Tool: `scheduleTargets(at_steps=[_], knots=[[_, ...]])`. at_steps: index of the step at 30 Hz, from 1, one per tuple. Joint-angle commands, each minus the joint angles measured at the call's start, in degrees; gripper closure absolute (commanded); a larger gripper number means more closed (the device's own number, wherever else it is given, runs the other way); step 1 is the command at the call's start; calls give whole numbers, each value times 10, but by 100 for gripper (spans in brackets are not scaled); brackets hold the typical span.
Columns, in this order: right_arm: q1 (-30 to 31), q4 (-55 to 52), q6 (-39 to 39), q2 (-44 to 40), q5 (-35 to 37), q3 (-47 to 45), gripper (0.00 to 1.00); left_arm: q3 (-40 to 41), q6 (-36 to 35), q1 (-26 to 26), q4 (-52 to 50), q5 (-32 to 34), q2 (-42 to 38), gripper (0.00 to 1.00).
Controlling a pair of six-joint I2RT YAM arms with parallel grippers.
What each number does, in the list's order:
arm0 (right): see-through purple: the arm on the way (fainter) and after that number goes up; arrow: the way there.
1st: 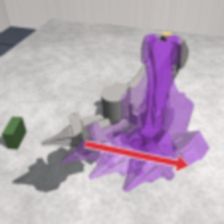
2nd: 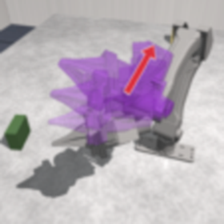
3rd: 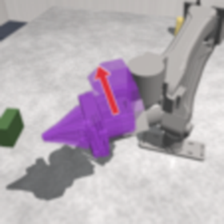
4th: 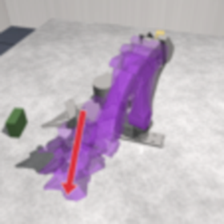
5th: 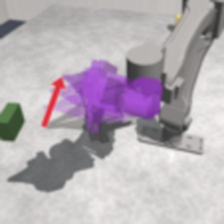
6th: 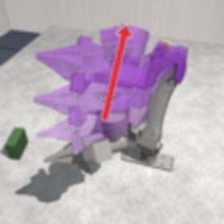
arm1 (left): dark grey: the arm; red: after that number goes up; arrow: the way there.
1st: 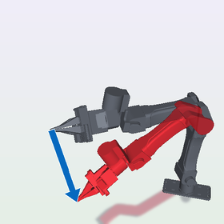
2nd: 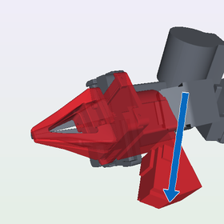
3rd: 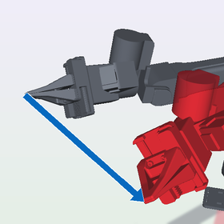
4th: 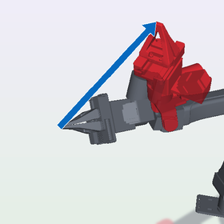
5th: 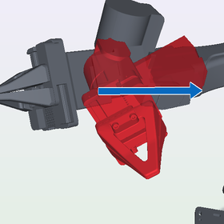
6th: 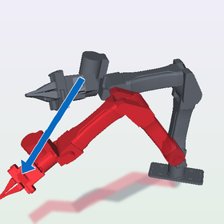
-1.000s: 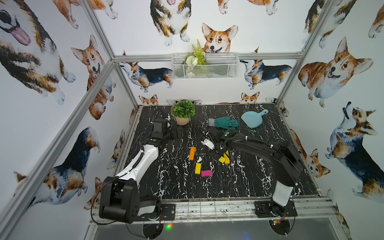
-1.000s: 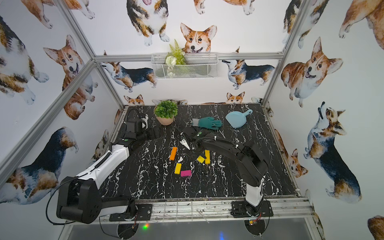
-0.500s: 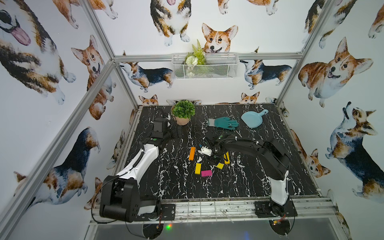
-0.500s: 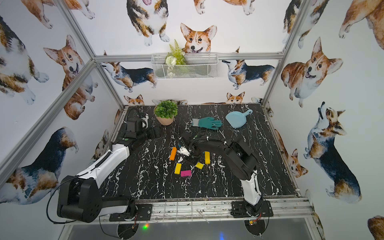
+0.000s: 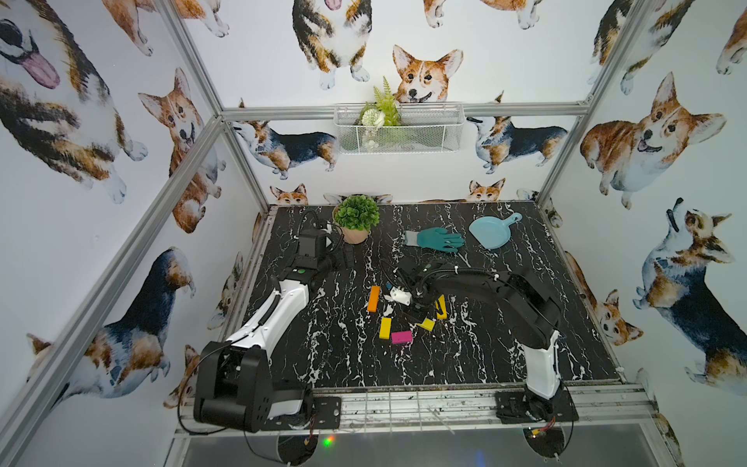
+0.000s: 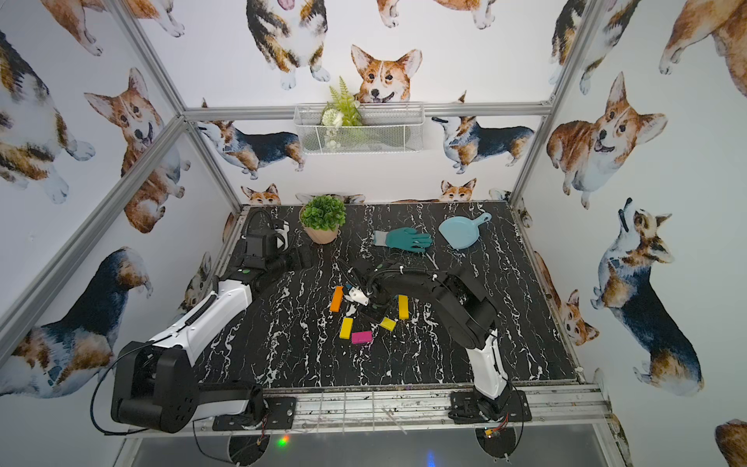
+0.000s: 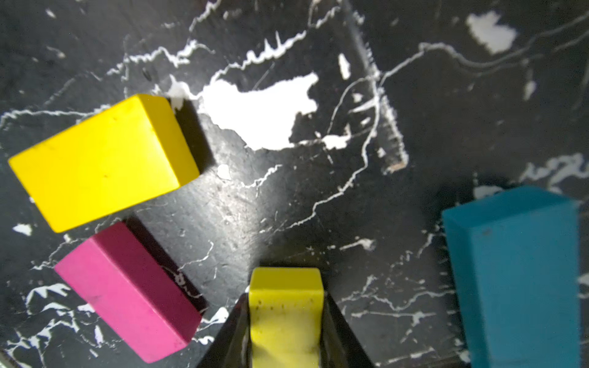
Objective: Assemble the letter p with building blocks
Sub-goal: Place the building block at the center of the board, then pick up the building block from the center of the board.
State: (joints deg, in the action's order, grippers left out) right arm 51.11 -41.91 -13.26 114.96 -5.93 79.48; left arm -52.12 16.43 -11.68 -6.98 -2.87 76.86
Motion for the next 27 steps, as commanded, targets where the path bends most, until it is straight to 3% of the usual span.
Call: scheduleTargets(at_steps=[1,7,17,27], knots=[[5,-4,10,15,20,-3,55,-4,-5,0,9,3,-1,0],[15,-1,21,17,31,0,52,-4,-7,0,9,5,-1,0],[20,-28,-4,9,63,10,79,0,-10,0,8,10,-4,0],[38,-73,-61,-69,84,-18,81,0,-11,0,9,14,-4,0]])
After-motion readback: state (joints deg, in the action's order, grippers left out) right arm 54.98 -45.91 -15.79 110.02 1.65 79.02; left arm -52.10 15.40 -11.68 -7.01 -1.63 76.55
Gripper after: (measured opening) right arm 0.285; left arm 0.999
